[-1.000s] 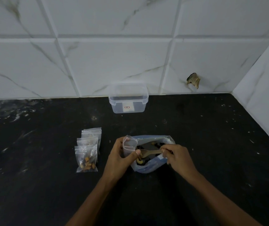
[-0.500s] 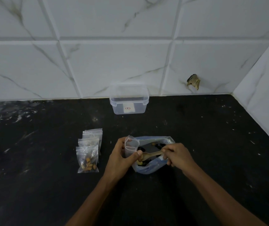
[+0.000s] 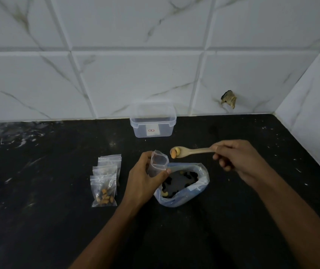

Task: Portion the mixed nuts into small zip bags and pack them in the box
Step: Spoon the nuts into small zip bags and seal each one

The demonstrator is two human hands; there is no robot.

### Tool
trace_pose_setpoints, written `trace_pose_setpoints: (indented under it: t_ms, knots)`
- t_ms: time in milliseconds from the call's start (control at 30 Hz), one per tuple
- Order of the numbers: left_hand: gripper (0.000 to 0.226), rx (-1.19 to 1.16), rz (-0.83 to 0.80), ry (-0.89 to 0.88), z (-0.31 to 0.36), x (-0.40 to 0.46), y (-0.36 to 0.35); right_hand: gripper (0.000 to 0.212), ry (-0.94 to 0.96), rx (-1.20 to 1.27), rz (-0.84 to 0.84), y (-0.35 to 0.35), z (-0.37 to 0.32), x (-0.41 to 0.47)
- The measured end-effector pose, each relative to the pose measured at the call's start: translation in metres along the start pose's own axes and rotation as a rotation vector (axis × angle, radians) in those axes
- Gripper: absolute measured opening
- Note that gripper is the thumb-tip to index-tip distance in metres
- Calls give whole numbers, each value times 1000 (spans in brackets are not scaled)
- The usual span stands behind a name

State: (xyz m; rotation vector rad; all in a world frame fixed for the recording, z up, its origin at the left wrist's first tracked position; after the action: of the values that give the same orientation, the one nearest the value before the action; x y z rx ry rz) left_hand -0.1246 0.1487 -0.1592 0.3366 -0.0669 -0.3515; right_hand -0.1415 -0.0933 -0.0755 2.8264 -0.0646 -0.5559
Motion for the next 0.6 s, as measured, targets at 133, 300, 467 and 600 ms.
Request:
trace_pose_setpoints:
  t_ms: [133, 300, 467, 600]
  knots:
    - [46, 21, -38, 15, 4, 11, -9, 15, 92, -100, 23, -4, -24, -10]
    - [44, -47, -33, 48, 7, 21, -21, 13, 458, -604, 140, -32, -18, -23]
    - [41, -88, -1, 48, 3, 25, -25, 27, 858, -1074, 158, -54, 4, -29]
    - [42, -99, -1, 42, 1, 24, -23, 28, 920, -1101, 175, -54, 7, -30]
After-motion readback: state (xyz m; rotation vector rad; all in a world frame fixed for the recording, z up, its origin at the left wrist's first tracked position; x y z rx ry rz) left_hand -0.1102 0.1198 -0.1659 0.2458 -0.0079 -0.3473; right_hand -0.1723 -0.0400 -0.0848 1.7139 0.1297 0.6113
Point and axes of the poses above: each hand's wrist, its own x-axis towards the middle knuckle, its own y-axis out of the back of the hand, z = x × y, the point moved 1 cm from there along x, towards the middle knuckle, and after that the axes turned 10 degrees about -z, right-handed, at the moved point
